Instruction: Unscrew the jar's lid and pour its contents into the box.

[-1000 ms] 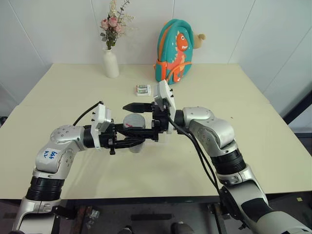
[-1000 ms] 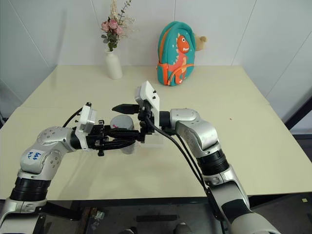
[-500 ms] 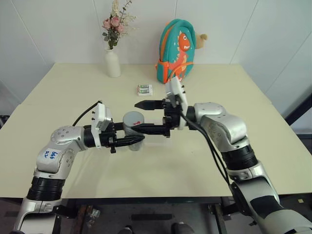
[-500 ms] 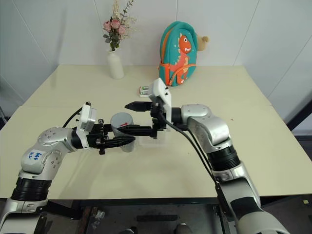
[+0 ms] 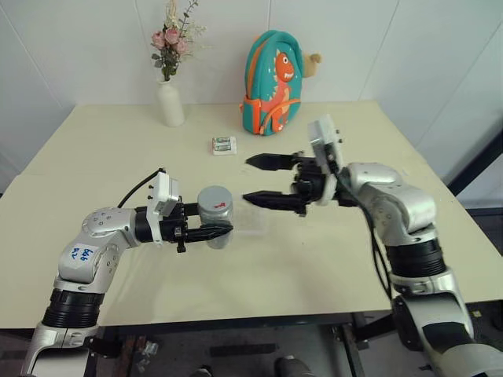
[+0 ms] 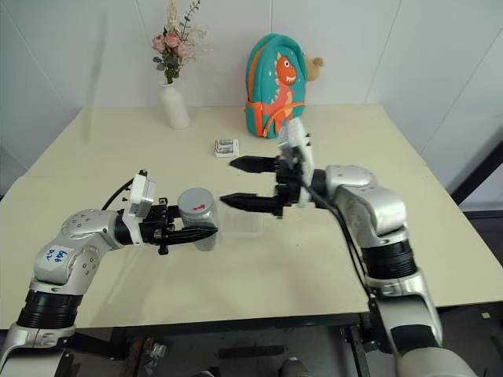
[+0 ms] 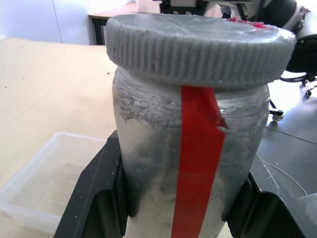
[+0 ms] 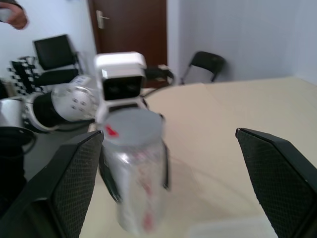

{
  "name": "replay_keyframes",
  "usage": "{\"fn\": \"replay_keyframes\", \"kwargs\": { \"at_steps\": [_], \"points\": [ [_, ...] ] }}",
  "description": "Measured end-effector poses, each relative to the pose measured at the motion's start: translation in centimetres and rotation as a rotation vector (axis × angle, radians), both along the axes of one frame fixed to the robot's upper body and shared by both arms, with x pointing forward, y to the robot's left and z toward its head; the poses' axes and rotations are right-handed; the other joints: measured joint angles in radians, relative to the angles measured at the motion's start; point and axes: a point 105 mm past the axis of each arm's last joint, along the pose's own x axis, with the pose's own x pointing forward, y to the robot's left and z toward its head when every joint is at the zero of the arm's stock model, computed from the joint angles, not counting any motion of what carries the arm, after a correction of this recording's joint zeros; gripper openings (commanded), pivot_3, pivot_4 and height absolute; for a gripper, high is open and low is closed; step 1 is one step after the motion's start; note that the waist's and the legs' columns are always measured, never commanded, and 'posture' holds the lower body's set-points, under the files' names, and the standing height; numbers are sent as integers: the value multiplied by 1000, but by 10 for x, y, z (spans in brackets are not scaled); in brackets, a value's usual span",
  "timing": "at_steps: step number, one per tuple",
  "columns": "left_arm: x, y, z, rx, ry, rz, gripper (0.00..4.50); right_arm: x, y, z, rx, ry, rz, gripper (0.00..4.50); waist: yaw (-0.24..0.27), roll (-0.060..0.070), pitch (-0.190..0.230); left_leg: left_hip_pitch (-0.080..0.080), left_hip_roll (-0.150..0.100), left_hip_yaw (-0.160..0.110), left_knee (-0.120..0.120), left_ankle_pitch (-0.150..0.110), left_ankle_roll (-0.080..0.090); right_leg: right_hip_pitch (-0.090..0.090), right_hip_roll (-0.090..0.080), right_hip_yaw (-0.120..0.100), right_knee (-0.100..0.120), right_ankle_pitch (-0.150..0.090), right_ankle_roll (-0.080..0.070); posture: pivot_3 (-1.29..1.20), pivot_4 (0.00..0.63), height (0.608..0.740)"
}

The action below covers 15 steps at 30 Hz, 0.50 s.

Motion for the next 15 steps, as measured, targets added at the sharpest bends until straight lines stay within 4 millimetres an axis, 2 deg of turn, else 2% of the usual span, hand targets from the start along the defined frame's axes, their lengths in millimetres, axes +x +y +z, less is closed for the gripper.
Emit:
{"fn": "replay_keyframes", "kwargs": {
  "at_steps": [3, 7, 15],
  "points": [
    [1, 0, 0, -3, 0, 4, 1975, -4, 21, -7, -9, 4, 18, 4493, 4, 0, 0, 0, 0, 0, 1, 0, 0, 0, 0, 0, 0, 0, 0, 0, 150, 740],
    [1, -1, 1, -4, -1, 4, 1975, -4, 38, -14, -20, -3, 6, 4493, 5, 0, 0, 0, 0, 0, 0, 0, 0, 0, 0, 0, 0, 0, 0, 0, 150, 740],
    [3, -2, 2, -10, -3, 7, 1975, 6, 52, -14, -6, 1, -42, 4493, 2, 0, 0, 0, 0, 0, 0, 0, 0, 0, 0, 0, 0, 0, 0, 0, 150, 740]
  ]
}}
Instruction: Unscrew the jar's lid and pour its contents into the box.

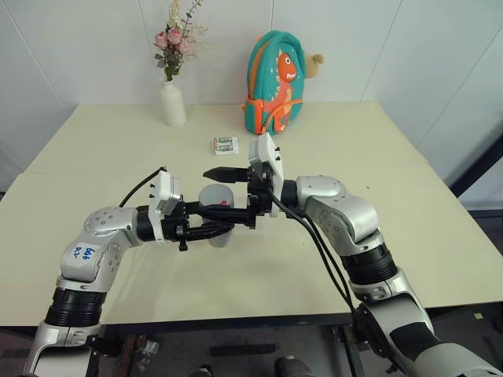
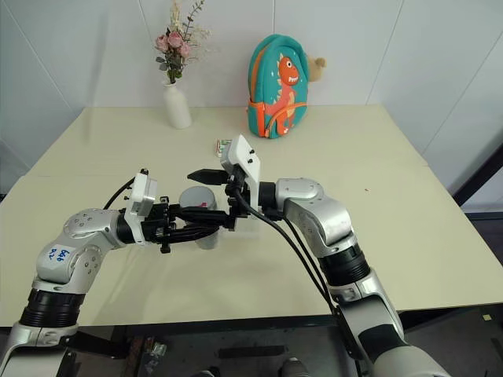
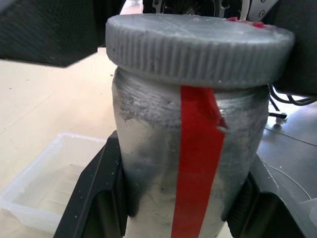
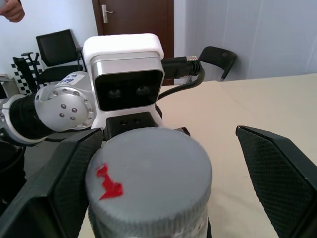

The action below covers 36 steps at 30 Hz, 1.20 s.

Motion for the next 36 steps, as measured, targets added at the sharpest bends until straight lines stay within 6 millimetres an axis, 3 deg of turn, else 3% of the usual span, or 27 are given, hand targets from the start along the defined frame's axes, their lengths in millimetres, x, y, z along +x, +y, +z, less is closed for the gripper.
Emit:
{"fn": "replay_keyframes", "kwargs": {
  "at_steps": [7, 12, 17, 21, 25, 31, 36],
  "points": [
    [1, -2, 0, -3, -2, 1, 1975, 2, -3, 1, -3, -15, -8, 4493, 3, 0, 0, 0, 0, 0, 0, 0, 0, 0, 0, 0, 0, 0, 0, 0, 150, 740],
    [10, 4, -4, -7, 24, 50, 1975, 12, -37, -2, -55, -49, -63, 4493, 5, 0, 0, 0, 0, 0, 0, 0, 0, 0, 0, 0, -1, 0, 0, 0, 150, 740],
    [5, 2, -3, 2, 8, 13, 1975, 36, -98, 10, -32, -57, -248, 4493, 9, 0, 0, 0, 0, 0, -1, 0, 0, 0, 0, 0, -2, 0, 0, 0, 150, 740],
    [4, 2, -3, 4, 8, 3, 1975, 32, -110, 12, -60, -52, -226, 4493, -3, 0, 0, 0, 0, 0, -1, 0, 0, 0, 0, 0, -1, 0, 0, 0, 150, 740],
    [4, 2, -3, 4, 7, 2, 1975, 23, -102, 13, -40, -33, -155, 4493, -1, 0, 0, 0, 0, 0, -1, 0, 0, 0, 0, 0, -1, 0, 0, 0, 150, 740],
    [4, 1, -3, 1, 8, 0, 1975, -2, -42, 11, 21, -25, 2, 4493, 1, 0, 0, 0, 0, 0, -1, 0, 0, 0, 0, 0, 0, 0, 0, 0, 150, 740],
    [4, 0, 0, 2, 3, -5, 1975, -2, -21, 5, 25, -17, -16, 4493, 9, 0, 0, 0, 0, 0, 0, 0, 0, 0, 0, 0, -1, 0, 0, 0, 150, 740]
  ]
}}
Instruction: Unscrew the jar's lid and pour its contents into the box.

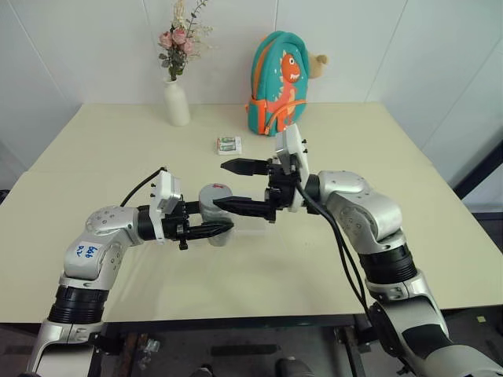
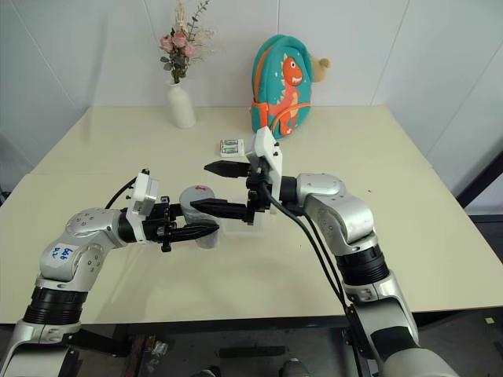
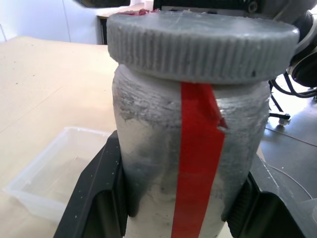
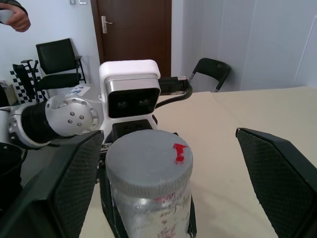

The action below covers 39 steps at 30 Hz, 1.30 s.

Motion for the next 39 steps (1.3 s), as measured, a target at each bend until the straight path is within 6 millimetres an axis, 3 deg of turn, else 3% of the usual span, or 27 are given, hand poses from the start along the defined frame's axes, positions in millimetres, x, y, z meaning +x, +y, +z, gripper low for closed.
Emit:
{"fn": "replay_keyframes", "kwargs": {
  "at_steps": [7, 16, 39],
  "points": [
    [0, -5, 5, -13, -15, -15, 1975, 0, 13, -8, -22, 16, 5, 4493, -4, 0, 0, 0, 0, 0, 0, 0, 0, 0, 0, 0, 0, 0, 0, 0, 150, 740],
    [2, -6, 4, -19, -12, -7, 1975, 7, 19, -2, -27, 0, -1, 4493, -7, 0, 0, 1, 0, 0, 0, 0, 0, 0, 0, 0, 1, 0, 0, 0, 150, 740],
    [2, -5, 0, -17, 8, 1, 1975, 9, -17, -9, -84, -14, -12, 4493, -8, 0, 0, 1, 0, 0, 0, 0, 0, 0, 0, 0, 1, 0, 0, 0, 150, 740]
  ]
}}
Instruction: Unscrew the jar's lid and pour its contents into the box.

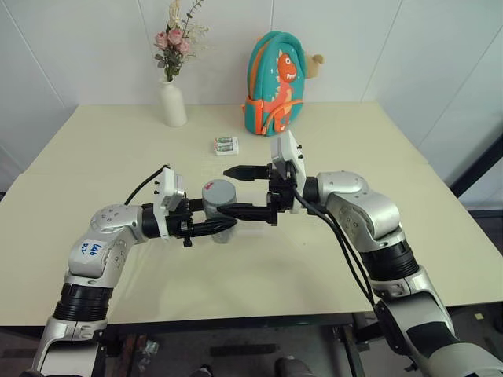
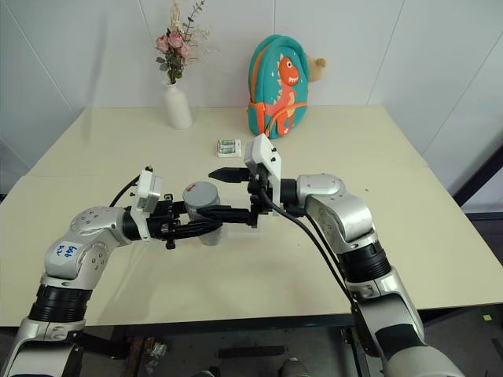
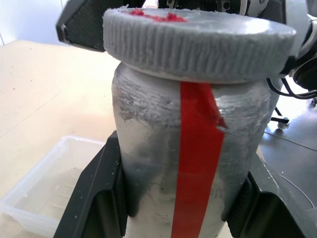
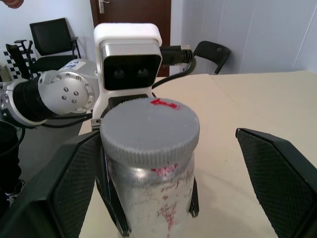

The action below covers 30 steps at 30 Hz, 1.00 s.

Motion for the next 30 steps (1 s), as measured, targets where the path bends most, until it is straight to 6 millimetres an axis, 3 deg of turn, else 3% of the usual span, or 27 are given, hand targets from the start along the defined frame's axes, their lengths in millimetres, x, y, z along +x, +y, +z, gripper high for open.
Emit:
{"fn": "replay_keyframes", "kwargs": {
  "at_steps": [11, 20, 30],
  "points": [
    [-1, 0, -1, 4, 1, -7, 1975, 0, -4, -3, -16, 17, 7, 4493, 0, 0, 0, 0, 0, 0, 0, 0, 0, 0, 0, 0, 0, 0, 0, 0, 150, 740],
    [-2, 1, 0, 4, -5, -10, 1975, 8, -24, -9, -32, 62, -19, 4493, -2, 0, 0, 0, 0, 0, 0, 0, 0, 0, 0, 0, -1, 0, 0, 0, 150, 740],
    [-2, 1, 0, 6, -4, -15, 1975, -15, 4, -1, 27, 96, 103, 4493, 2, 0, 0, 0, 0, 0, 0, 0, 0, 0, 0, 0, 0, 0, 0, 0, 150, 740]
  ]
}}
